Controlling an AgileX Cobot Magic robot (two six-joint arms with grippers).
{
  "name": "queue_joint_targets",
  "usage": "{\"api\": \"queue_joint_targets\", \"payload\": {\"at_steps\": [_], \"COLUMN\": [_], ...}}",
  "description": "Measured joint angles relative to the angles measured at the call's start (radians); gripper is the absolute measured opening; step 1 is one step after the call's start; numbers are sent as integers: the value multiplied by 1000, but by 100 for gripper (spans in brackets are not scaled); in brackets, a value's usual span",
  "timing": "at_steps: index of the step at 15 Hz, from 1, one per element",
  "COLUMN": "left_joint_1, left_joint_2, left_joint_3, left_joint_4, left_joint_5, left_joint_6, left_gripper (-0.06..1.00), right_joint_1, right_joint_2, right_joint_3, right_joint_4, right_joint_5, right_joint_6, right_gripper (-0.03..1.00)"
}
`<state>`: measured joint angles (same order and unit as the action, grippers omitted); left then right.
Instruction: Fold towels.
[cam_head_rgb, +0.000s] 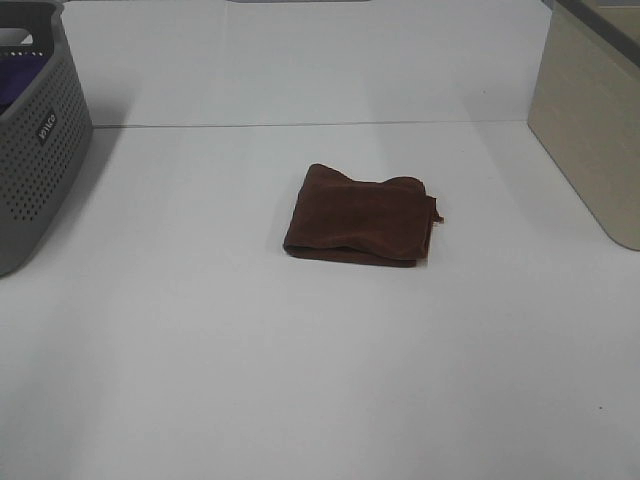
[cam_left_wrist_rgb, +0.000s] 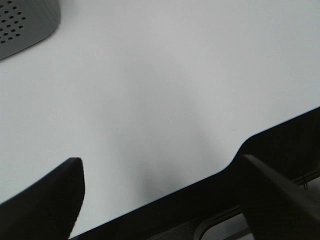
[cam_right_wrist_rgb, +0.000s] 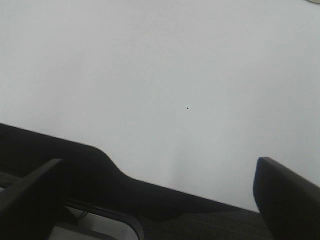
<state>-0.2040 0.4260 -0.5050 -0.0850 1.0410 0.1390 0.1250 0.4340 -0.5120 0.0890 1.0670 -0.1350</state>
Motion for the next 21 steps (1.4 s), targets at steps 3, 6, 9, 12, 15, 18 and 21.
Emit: {"api": "queue_joint_targets", "payload": {"at_steps": [3,6,9,12,15,18,21], "left_joint_1": [4,70,187,205,205,205,205], "left_joint_2": [-14,-96,-258,-407,-430,-431,-431], "left_joint_3": [0,0,0,0,0,0,0], "left_joint_4": [0,0,1,1,1,1,1], "left_joint_5": [0,0,0,1,2,2,2], "left_joint_6": [0,0,0,0,0,1,2], "left_gripper": [77,77,77,77,77,77,77], "right_joint_1": [0,-6,-112,-160,-161,-161,-161], "right_joint_2": [0,-6,-103,-280,-401,-438,-438], "right_joint_3": [0,0,0,0,0,0,0], "right_joint_4": [-1,-1,-1,-2,-2,-2,-2], "right_joint_5": [0,0,-4,-4,-4,-5,-5], "right_joint_6": [0,0,0,0,0,0,0], "right_gripper": [96,96,96,96,96,96,96]}}
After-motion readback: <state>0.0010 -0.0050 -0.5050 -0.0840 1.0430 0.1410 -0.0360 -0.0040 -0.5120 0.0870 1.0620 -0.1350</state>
